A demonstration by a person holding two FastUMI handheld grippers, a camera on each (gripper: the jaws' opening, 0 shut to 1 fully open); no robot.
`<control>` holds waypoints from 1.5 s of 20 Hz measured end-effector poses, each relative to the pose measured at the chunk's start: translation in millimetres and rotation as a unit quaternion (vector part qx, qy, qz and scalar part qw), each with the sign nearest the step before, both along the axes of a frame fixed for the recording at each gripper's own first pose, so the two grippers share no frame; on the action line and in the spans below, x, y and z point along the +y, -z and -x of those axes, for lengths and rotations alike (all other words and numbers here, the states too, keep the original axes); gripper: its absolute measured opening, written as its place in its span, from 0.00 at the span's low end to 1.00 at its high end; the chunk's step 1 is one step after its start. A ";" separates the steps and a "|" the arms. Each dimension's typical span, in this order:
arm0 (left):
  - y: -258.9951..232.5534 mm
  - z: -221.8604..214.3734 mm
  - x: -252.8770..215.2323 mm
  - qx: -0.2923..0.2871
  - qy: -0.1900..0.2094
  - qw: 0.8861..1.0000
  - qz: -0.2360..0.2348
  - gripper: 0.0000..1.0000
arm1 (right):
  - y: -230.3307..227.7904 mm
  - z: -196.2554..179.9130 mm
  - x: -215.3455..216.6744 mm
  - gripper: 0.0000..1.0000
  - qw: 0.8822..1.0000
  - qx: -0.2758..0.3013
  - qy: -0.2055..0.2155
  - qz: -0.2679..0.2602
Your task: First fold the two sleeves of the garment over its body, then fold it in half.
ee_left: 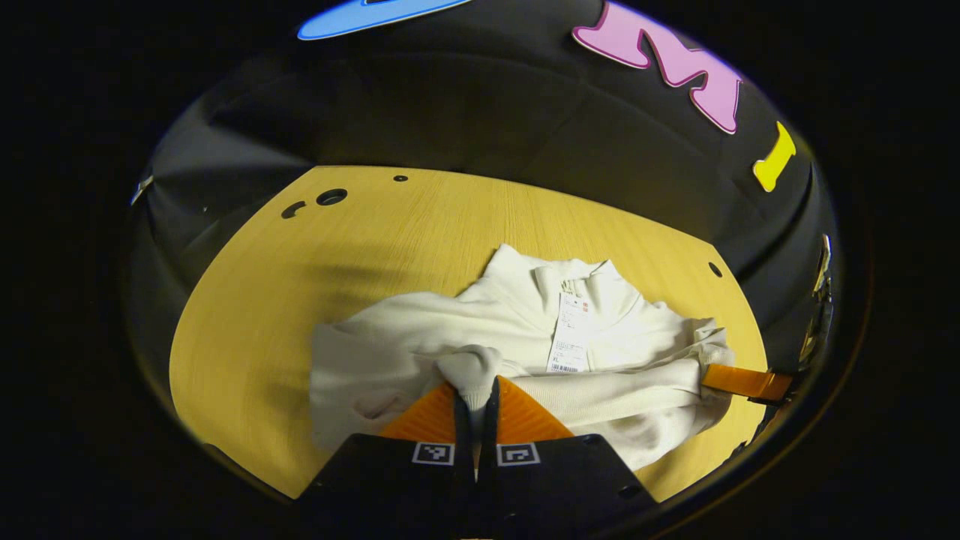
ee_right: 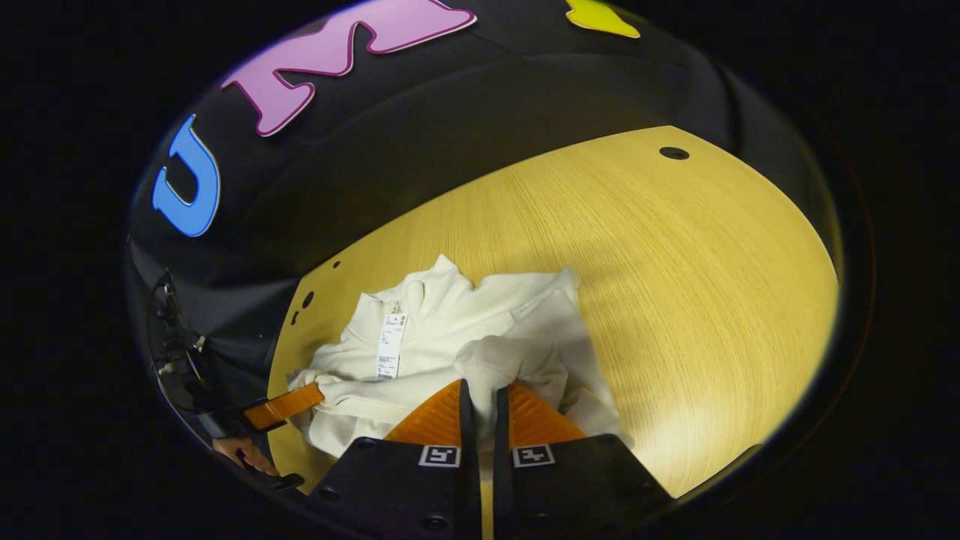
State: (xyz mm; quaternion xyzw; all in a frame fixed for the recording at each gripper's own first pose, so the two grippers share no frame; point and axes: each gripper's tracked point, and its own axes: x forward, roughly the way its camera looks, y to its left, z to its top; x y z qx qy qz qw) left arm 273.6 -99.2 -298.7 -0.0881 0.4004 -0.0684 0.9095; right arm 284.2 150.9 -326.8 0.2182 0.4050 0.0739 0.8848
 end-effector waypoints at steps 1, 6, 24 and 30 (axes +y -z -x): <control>4.3 -1.1 -1.5 0.006 0.001 1.000 -0.003 0.06 | 3.0 -2.0 0.0 0.10 1.000 0.003 0.000 0.004; 16.6 -5.1 -5.0 0.011 0.014 0.999 -0.028 0.06 | 16.6 -3.7 2.9 0.10 0.999 0.013 -0.010 0.029; -39.0 51.8 -21.8 -0.055 0.103 0.990 -0.073 0.76 | -40.6 39.0 -1.4 0.78 1.000 -0.019 -0.011 -0.005; -88.7 107.0 -14.0 -0.113 0.105 0.985 -0.075 0.76 | -71.0 82.6 -11.9 0.80 0.999 -0.044 -0.027 0.015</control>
